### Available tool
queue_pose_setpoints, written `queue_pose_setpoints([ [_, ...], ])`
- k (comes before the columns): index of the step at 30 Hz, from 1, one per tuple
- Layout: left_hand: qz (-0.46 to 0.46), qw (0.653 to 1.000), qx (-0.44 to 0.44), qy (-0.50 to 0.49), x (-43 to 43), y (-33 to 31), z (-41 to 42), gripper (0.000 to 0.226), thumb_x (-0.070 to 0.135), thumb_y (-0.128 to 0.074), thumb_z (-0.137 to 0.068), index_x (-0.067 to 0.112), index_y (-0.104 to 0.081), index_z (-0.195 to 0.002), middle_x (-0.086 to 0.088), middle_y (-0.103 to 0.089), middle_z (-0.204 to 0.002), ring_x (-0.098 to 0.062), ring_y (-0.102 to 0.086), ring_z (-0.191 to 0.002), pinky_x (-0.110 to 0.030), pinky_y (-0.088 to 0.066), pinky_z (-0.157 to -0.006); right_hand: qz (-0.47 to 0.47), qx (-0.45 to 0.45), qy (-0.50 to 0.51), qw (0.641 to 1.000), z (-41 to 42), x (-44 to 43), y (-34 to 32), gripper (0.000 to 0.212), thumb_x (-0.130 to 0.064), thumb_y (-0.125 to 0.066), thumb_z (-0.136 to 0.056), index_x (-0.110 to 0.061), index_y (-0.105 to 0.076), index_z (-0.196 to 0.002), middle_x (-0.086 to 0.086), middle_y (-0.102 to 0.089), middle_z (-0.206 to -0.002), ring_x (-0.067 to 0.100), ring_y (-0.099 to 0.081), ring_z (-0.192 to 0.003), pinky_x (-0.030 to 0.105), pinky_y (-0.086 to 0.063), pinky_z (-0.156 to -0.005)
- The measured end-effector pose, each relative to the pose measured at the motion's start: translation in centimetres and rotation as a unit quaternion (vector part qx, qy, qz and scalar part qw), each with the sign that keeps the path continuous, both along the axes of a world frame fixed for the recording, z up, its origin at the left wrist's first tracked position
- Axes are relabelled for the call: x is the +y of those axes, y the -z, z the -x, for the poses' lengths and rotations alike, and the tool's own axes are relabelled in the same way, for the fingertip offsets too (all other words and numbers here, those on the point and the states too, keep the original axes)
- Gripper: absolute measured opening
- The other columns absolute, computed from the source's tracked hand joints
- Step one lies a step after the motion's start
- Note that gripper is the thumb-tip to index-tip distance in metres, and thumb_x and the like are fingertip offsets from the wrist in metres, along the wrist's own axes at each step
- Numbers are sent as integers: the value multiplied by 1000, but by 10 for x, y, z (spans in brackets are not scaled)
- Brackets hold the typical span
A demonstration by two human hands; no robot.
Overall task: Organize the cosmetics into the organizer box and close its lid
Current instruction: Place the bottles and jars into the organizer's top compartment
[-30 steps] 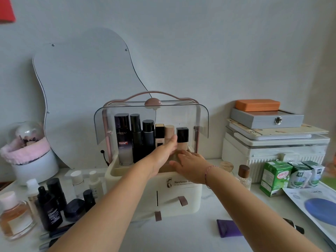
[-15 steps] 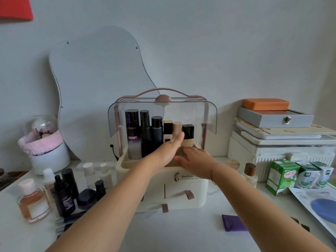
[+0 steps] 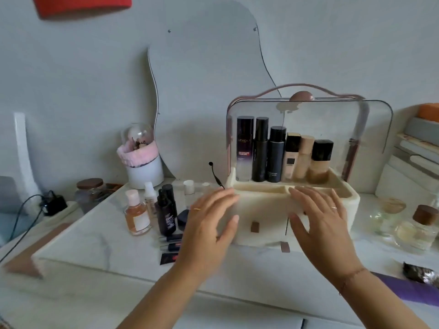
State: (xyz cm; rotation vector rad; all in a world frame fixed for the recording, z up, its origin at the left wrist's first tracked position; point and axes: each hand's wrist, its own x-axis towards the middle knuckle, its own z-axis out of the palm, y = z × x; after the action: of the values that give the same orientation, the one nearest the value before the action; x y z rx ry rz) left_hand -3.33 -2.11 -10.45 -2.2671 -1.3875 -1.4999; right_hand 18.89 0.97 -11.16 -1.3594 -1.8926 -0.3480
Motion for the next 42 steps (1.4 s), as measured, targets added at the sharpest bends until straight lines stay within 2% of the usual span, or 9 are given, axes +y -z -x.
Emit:
queue_pose_setpoints([
  [3, -82, 974, -178, -117, -8, 15, 51, 23, 23, -55, -88, 16, -64, -108, 7, -60, -113, -4, -51, -113, -21, -39, -98, -27, 14, -4, 1000, 16, -3, 10, 44, -32, -43, -89, -15, -56, -127, 5, -57, -131, 23, -43, -129, 43, -10, -118],
  [7, 39, 890, -371, -262, 3, 35, 119, 42, 26, -68, -83, 19, -50, -120, 1, -45, -126, -20, -45, -122, -25, -37, -91, -53, 45, -1, 998, 25, 0, 25, 49, -30, -40, -91, -11, -48, -135, 9, -50, -139, 27, -35, -136, 49, -12, -118],
  [10, 190, 877, -358, -258, 25, 57, 161, 72, 28, -74, -78, 15, -36, -138, -5, -38, -143, -20, -38, -132, -33, -34, -102, -80, 52, 11, 995, 29, 3, 32, 50, -24, -42, -88, -8, -48, -135, 12, -49, -139, 29, -34, -136, 48, -12, -118],
  [14, 275, 880, -343, -182, 48, 76, 184, 70, 33, -76, -70, 19, -45, -131, -2, -58, -126, -22, -55, -116, -35, -42, -94, -92, 71, 19, 993, 34, 5, 34, 50, -22, -44, -87, -7, -50, -134, 14, -50, -138, 31, -35, -135, 47, -10, -118],
  [20, 271, 881, -339, -190, 59, 73, 183, 50, 20, -75, -77, 15, -53, -121, -2, -64, -107, -23, -61, -98, -27, -43, -75, -93, 82, 20, 992, 34, 5, 33, 49, -22, -43, -86, -7, -51, -132, 13, -50, -137, 30, -34, -135, 47, -11, -118],
  [29, 120, 890, -395, -195, -4, 38, 153, 53, 27, -76, -75, 30, -55, -123, 5, -65, -115, -17, -60, -107, -36, -46, -93, -57, 106, -13, 993, 41, -11, 19, 50, -32, -45, -82, -8, -53, -125, 13, -49, -135, 31, -36, -134, 49, -16, -116],
  [31, 101, 901, -389, -160, -21, 13, 134, 51, 25, -77, -73, 33, -57, -120, 9, -67, -111, -13, -62, -104, -34, -47, -91, -55, 129, -83, 987, 55, -27, 3, 49, -32, -49, -80, -10, -53, -124, 10, -47, -135, 29, -39, -131, 39, -23, -115],
  [34, 139, 914, -381, -20, -31, -19, 92, 51, 23, -83, -65, 30, -63, -111, 9, -72, -102, -13, -67, -96, -37, -53, -86, 13, 128, -207, 970, 80, -48, -25, 57, -33, -63, -79, -22, -46, -132, -5, -44, -137, 11, -40, -130, 13, -27, -108],
  [42, 261, 907, -308, 123, -3, -57, -18, 52, 37, -81, -66, 34, -59, -113, 14, -70, -102, -3, -65, -97, -34, -54, -87, 157, 150, -246, 945, 63, -28, -76, 77, -34, -77, -69, -35, -38, -135, -32, -57, -112, -11, -56, -105, 6, -45, -88],
])
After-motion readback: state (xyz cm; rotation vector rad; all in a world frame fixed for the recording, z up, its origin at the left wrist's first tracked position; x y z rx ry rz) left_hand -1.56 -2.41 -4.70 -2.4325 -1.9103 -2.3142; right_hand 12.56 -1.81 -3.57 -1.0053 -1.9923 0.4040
